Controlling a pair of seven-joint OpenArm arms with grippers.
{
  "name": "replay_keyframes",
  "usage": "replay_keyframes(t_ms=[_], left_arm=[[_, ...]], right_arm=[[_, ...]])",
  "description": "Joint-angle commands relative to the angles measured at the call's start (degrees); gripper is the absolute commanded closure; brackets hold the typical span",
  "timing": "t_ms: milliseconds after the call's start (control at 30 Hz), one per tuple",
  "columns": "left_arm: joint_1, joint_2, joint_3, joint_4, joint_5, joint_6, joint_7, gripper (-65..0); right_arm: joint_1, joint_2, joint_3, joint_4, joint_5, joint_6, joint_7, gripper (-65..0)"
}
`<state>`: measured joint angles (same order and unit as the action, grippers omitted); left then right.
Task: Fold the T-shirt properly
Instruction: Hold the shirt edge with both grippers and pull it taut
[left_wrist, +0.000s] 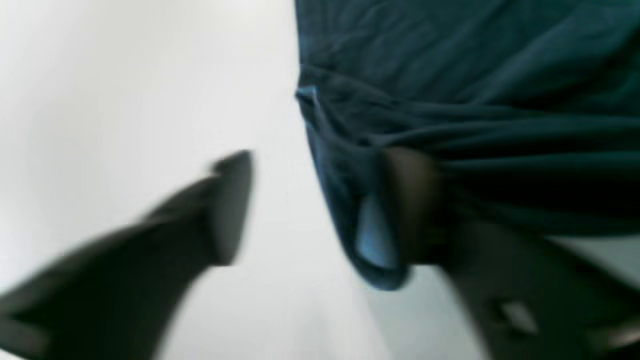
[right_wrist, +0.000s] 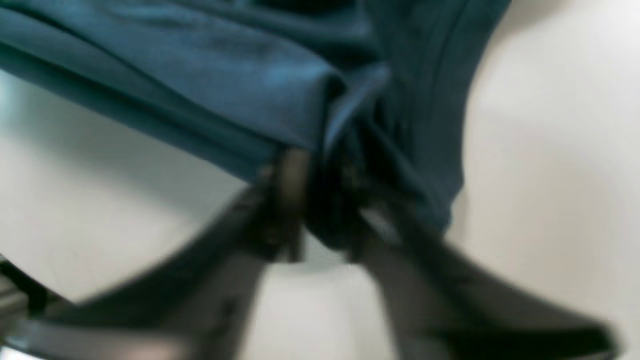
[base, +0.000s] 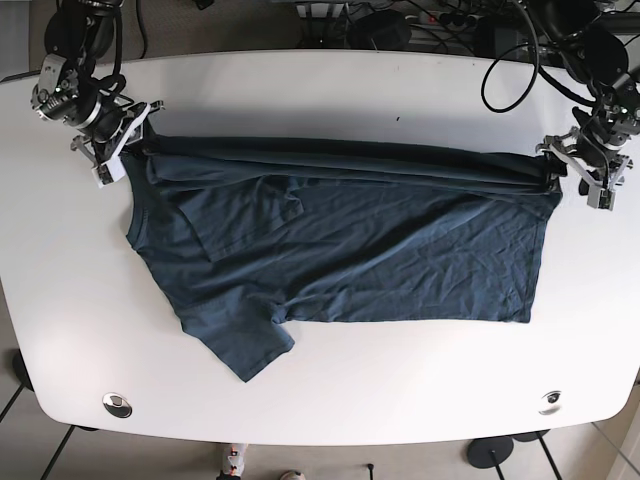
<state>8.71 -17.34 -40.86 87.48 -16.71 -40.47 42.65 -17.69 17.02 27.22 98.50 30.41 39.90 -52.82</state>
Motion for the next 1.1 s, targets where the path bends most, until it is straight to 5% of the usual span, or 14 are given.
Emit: replay_keyframes(t_ms=[33,67,133,200,333,600,733,833,967,1100], left_arm=[[0.2,-1.2,-2.1,1.4,-0.8,0.5,-1.2,-55.7],[0.8,-1.2,-3.1,1.5,-1.1,0.5,-0.9,-53.1],[0.6,-1.5,-4.6,2.0,-3.2,0.5,0.4,-50.6],[0.9,-1.5,-8.0,3.7,-7.6,0.5,0.6,-49.9],[1.9,-1.5,-9.3,4.3,-8.9,0.5,0.6,-49.7],[2.4,-1.1,-6.5,0.6,-8.5,0.5,0.0,-49.6],[2.8,-1.1,0.3,-0.2,-8.5,0.5,-6.8,-37.5],[2.8,-1.1,2.5,-0.3,-7.9,0.5,-7.7,-28.5],[2.6,-1.0,2.5,-0.4,-1.0,0.5,-7.7,-17.4],[2.9,-1.2,1.9,-0.4,0.2,0.5,-7.7,-14.6]], right_arm=[[-1.5,1.1,1.7,3.1,4.8,0.1,1.0,-39.3],[-3.4,1.1,3.9,4.8,8.9,0.1,1.0,-52.3],[-5.3,1.1,6.5,6.8,14.4,0.1,1.0,-63.6],[-7.0,1.1,9.8,7.7,19.2,0.1,1.0,-64.4],[-7.1,1.5,10.6,7.2,18.4,0.1,1.0,-61.4],[-4.1,-2.3,7.7,4.1,2.4,0.1,1.3,-50.7],[-0.9,-4.2,7.7,1.2,-3.8,0.1,1.3,-41.9],[1.5,-4.8,8.0,-3.6,-5.3,0.1,1.3,-27.7],[1.9,-4.8,8.0,-5.4,-5.4,0.1,1.3,-7.1],[1.9,-4.6,8.0,-5.4,-5.4,0.1,1.3,-2.4]])
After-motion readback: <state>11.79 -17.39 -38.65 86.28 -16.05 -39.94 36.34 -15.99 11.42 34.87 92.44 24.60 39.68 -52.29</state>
